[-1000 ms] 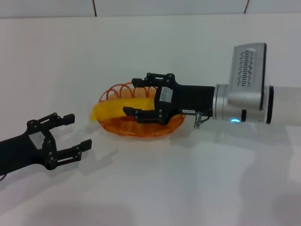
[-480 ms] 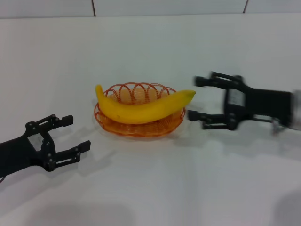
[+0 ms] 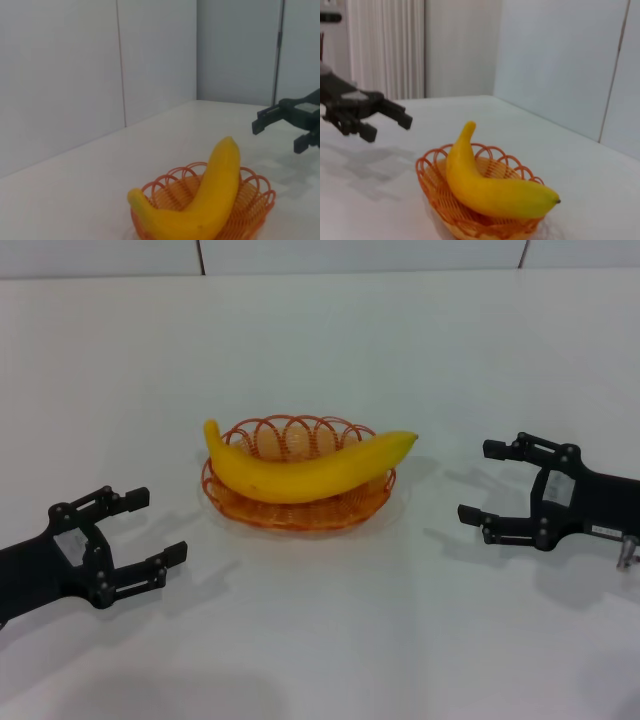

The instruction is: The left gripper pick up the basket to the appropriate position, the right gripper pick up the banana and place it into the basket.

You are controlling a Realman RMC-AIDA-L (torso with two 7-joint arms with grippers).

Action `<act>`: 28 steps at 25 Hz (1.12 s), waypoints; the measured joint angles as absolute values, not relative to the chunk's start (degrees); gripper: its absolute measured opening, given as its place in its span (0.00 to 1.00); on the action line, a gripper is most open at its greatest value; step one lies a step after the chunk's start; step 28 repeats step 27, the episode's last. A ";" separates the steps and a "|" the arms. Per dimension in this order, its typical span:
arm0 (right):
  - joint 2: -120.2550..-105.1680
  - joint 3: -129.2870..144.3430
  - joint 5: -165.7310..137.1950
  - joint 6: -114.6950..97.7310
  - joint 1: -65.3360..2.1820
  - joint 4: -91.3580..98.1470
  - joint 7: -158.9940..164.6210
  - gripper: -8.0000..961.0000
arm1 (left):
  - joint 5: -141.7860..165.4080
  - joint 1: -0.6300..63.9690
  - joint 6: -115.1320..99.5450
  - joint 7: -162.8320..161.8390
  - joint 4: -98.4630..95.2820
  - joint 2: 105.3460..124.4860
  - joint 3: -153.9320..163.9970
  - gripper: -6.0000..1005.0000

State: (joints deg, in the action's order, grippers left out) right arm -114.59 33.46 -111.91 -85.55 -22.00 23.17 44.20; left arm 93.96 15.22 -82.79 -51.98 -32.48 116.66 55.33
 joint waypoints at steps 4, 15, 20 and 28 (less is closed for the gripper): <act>-115.26 32.48 -111.58 -84.75 -21.47 23.19 41.63 0.93 | 93.96 15.25 -82.79 -51.96 -32.46 116.69 54.83 0.82; -115.31 32.41 -111.52 -85.31 -21.41 23.26 41.83 0.92 | 93.96 15.43 -82.79 -51.87 -32.43 116.67 54.58 0.82; -115.31 32.44 -111.52 -85.38 -21.61 22.98 41.87 0.92 | 93.96 15.53 -82.79 -51.85 -32.43 116.69 54.58 0.82; -115.29 32.43 -111.56 -85.43 -21.74 22.59 41.92 0.92 | 93.98 15.56 -82.79 -51.85 -32.43 116.72 54.58 0.82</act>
